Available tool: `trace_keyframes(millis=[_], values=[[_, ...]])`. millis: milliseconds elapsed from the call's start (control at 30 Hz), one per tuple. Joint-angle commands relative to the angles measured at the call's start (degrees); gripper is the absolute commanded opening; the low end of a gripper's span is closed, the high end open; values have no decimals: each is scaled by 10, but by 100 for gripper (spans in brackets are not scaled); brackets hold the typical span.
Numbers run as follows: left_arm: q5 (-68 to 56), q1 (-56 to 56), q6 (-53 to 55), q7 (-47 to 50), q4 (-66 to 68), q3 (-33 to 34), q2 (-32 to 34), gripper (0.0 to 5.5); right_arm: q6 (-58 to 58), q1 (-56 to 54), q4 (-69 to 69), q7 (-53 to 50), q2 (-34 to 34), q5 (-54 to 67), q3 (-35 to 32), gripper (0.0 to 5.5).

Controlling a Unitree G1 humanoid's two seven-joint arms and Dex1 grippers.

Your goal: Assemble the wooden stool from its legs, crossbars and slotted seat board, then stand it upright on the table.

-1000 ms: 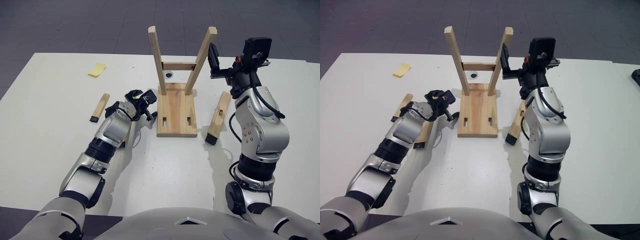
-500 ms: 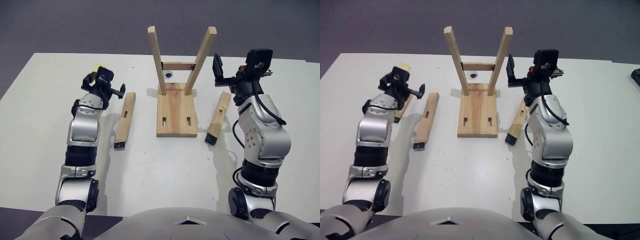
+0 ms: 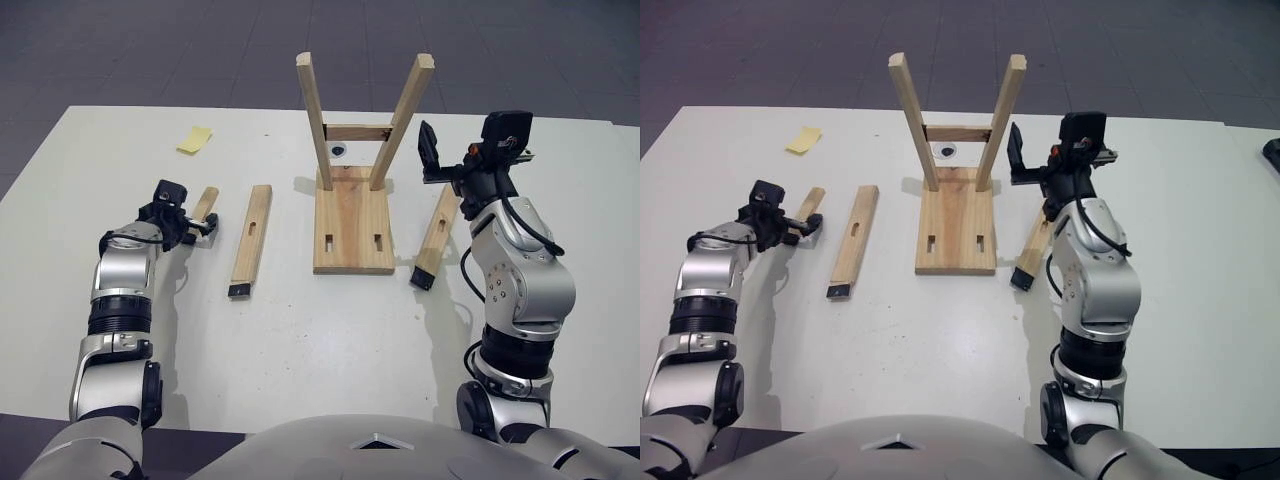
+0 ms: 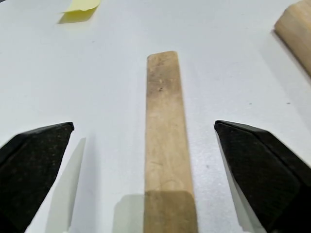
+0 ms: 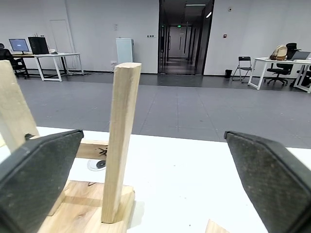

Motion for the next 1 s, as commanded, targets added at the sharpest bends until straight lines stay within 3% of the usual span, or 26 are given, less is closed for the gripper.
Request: trace_keyframes(millis=[33, 267, 667, 833, 1000], values=[[6, 6, 19, -29, 47, -33, 8, 511, 4, 5, -3, -11, 8, 3, 4, 540], [49, 25, 19, -87, 110, -118, 51, 390, -10, -6, -6, -25, 20, 6, 6, 540], [54, -3, -37, -92, 261, -151, 78, 191, -26, -12, 0, -47, 45, 8, 23, 540], [34, -17, -89, -57, 291, -124, 64, 129, -30, -16, 6, -48, 47, 10, 21, 540], [-62, -54, -189, 10, 205, -9, 32, 129, -29, -26, 7, -42, 54, 39, -6, 540]])
